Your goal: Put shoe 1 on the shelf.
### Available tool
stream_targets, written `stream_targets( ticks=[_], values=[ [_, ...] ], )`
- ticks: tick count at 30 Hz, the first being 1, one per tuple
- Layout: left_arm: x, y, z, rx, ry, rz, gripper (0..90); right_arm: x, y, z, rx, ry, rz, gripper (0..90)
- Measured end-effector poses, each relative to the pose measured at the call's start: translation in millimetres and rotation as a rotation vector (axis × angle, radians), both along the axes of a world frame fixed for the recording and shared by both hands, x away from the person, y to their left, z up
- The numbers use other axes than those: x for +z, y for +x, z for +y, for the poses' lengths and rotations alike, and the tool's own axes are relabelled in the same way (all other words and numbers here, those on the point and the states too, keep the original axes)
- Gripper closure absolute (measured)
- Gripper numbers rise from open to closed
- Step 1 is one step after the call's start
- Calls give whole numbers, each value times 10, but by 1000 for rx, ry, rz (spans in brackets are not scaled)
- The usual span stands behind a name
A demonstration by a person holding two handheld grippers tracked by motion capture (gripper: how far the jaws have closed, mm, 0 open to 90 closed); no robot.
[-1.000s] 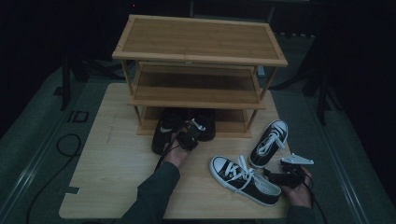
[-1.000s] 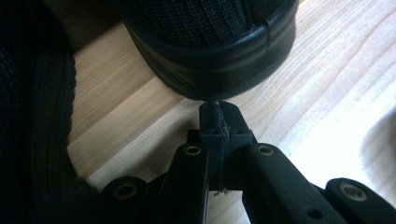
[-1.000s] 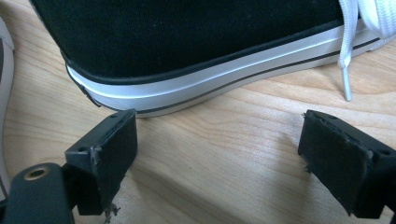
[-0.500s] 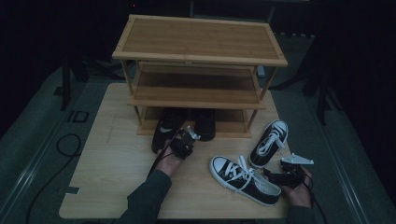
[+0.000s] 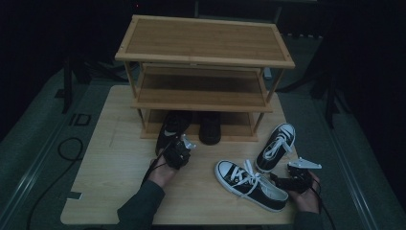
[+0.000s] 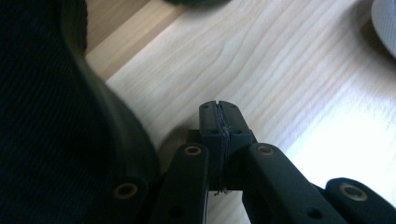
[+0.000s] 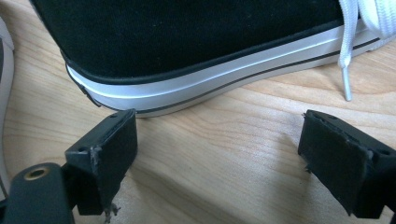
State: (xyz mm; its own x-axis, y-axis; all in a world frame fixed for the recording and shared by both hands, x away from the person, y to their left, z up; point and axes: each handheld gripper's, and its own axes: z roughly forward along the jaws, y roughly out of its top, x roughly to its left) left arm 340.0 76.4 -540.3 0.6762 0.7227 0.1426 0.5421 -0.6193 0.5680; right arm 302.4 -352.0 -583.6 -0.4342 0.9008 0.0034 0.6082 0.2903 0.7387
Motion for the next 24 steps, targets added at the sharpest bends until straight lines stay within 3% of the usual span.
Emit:
stream_targets(
  ticks=[20,24],
  values=[
    [-86,-177,463,71,-12,37,897,0,0,0,0,0,0,117],
    [-101,-190,539,91,7,41,896,0,0,1,0,0,0,118]
  ],
)
